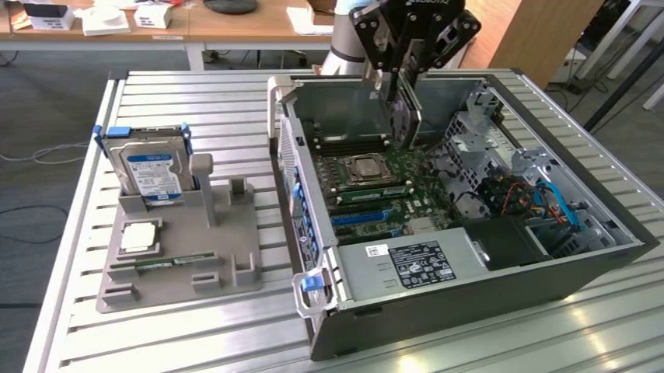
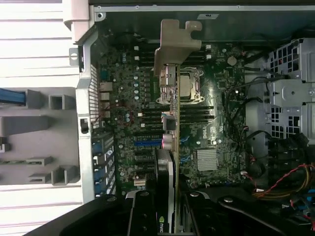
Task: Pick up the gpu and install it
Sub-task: 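Pick up the gpu and move the gpu toward the slot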
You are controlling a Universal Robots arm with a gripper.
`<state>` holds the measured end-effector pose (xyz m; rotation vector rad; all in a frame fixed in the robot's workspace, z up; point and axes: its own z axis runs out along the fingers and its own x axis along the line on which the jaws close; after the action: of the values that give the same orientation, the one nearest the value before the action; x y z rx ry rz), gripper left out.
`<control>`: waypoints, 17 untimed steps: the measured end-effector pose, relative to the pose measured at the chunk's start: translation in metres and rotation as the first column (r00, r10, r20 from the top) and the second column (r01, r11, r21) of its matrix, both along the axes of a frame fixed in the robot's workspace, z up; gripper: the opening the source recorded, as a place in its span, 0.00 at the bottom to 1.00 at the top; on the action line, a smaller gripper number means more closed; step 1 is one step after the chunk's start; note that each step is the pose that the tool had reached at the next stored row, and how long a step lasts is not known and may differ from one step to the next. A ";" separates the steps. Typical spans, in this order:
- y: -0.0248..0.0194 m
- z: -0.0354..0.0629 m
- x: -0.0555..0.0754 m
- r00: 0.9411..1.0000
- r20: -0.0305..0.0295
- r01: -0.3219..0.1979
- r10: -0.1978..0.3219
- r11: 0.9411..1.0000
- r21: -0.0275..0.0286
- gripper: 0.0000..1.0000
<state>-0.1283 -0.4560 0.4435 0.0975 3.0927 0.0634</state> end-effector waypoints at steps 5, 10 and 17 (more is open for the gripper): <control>0.0003 -0.0001 0.021 1.000 0.000 0.000 0.000 1.000 0.000 0.27; 0.0004 0.0000 0.041 1.000 0.000 0.000 0.000 1.000 0.000 0.27; 0.0005 0.0000 0.052 1.000 0.000 0.000 0.000 1.000 0.000 0.27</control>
<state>-0.0761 -0.4555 0.4435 0.0973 3.0927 0.0640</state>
